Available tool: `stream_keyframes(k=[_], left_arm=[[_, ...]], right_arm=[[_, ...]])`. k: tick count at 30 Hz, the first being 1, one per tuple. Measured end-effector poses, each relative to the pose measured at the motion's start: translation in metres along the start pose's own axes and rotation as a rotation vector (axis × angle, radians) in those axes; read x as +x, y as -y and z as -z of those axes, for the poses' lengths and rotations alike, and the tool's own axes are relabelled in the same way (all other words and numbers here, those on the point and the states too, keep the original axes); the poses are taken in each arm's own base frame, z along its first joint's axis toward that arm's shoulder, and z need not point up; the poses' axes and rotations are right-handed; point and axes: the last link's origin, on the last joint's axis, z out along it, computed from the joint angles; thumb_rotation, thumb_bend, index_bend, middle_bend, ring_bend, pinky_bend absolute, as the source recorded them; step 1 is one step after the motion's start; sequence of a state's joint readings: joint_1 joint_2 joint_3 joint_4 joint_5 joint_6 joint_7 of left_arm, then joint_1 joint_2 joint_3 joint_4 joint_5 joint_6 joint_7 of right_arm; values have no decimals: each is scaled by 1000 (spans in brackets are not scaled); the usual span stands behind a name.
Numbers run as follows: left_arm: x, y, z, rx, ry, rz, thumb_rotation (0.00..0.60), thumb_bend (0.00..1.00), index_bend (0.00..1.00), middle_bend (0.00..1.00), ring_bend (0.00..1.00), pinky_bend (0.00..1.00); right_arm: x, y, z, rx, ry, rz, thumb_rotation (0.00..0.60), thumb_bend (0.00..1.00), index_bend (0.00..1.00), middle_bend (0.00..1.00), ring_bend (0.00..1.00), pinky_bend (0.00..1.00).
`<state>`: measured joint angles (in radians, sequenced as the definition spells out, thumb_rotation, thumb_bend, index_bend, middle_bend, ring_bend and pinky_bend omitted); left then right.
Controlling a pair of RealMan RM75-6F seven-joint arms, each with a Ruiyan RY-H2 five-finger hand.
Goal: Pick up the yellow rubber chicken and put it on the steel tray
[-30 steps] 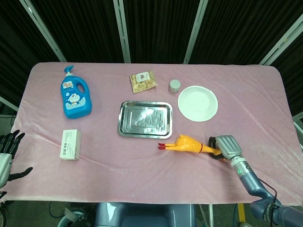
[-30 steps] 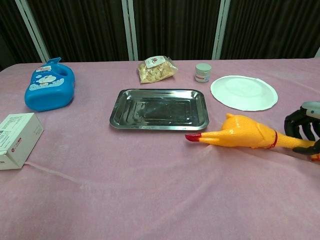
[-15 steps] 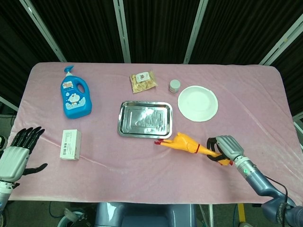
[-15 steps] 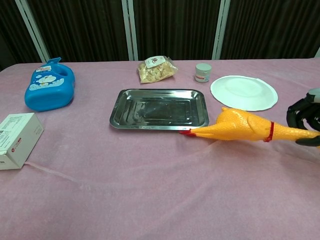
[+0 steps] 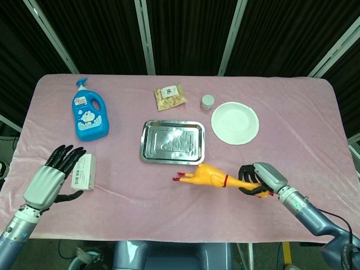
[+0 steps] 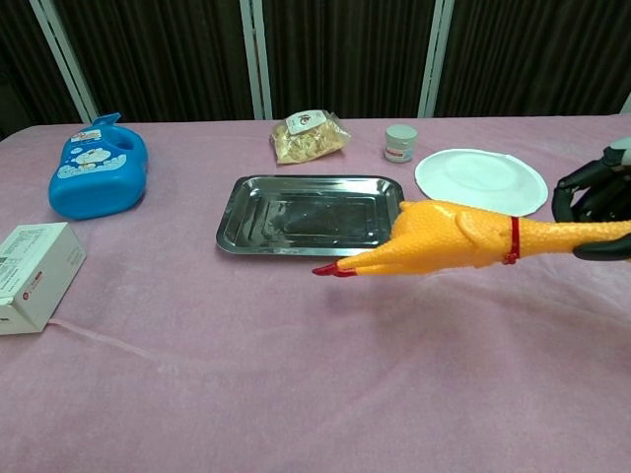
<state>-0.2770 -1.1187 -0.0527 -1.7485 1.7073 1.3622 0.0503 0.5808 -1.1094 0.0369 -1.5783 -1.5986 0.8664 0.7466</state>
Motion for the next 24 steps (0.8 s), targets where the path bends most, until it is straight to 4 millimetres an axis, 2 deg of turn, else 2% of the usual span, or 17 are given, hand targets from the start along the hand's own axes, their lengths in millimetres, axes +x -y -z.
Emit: stream_keyframes(k=[12, 16, 24], left_arm=[[-6, -58, -41, -166, 11, 13, 600, 46, 54, 78, 0, 0], [-12, -80, -55, -207, 7, 22, 600, 79, 77, 104, 15, 0], [-19, -119, -83, -236, 0, 102, 600, 116, 120, 145, 43, 0]], right_arm=[[5, 38, -10, 121, 53, -260, 600, 534, 948, 767, 785, 922], [0, 52, -16, 160, 85, -272, 600, 538, 950, 766, 785, 922], [-15, 61, -21, 177, 130, -268, 600, 560, 952, 767, 786, 922]])
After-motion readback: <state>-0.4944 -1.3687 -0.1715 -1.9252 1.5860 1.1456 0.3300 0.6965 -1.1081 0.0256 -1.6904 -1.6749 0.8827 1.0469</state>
